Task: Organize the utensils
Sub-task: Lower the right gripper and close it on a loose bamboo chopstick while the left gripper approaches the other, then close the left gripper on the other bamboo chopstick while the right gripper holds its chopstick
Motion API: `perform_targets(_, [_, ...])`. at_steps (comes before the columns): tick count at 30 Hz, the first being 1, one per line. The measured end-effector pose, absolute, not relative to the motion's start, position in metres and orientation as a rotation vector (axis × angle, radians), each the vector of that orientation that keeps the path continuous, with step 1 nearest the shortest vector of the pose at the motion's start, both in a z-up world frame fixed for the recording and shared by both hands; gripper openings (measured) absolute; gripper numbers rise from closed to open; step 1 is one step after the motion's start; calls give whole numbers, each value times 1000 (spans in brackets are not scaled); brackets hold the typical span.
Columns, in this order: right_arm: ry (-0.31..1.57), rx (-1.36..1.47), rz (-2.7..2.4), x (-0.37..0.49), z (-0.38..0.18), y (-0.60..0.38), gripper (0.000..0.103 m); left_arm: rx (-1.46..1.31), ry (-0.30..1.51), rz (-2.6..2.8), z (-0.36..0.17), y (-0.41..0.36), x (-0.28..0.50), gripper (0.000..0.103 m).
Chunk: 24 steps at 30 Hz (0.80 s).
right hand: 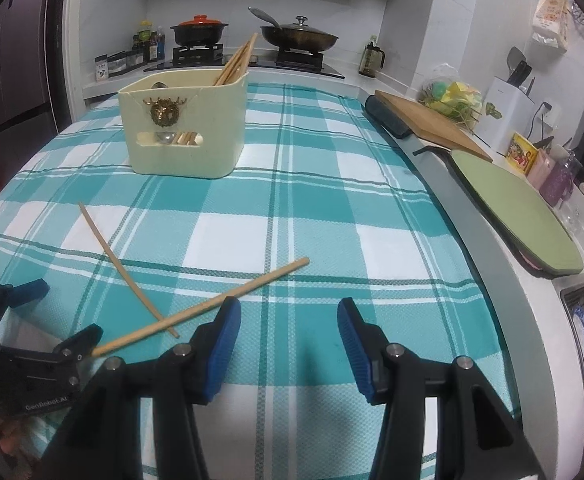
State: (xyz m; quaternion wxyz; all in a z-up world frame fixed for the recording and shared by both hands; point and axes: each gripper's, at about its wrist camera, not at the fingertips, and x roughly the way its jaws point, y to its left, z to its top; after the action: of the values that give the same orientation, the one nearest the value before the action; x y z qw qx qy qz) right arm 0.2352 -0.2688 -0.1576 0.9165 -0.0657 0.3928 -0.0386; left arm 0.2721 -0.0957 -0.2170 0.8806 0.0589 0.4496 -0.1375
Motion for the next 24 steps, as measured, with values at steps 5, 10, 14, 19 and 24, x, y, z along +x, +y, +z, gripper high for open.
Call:
perform_targets(5, [839,-37,-109,234,-170,-294,51,126,938,-482,-212,-125,251,93])
perform_targets(10, [889,67,-34,238,-184,-294,51,-23,954,-399,-203,-89,258,93])
perform_targets(14, [977,22,-1,248,-211,-277,51,-114,985,-288,-195,-68,290,93])
perform_targets(19, [935,-56,14,240,-216,-271,29,13,1066,-99,-215,-84,342,93])
perform_targets(24, [925,-49,4,231,-214,-291,16,65,995,-87,-218,-97,347,87])
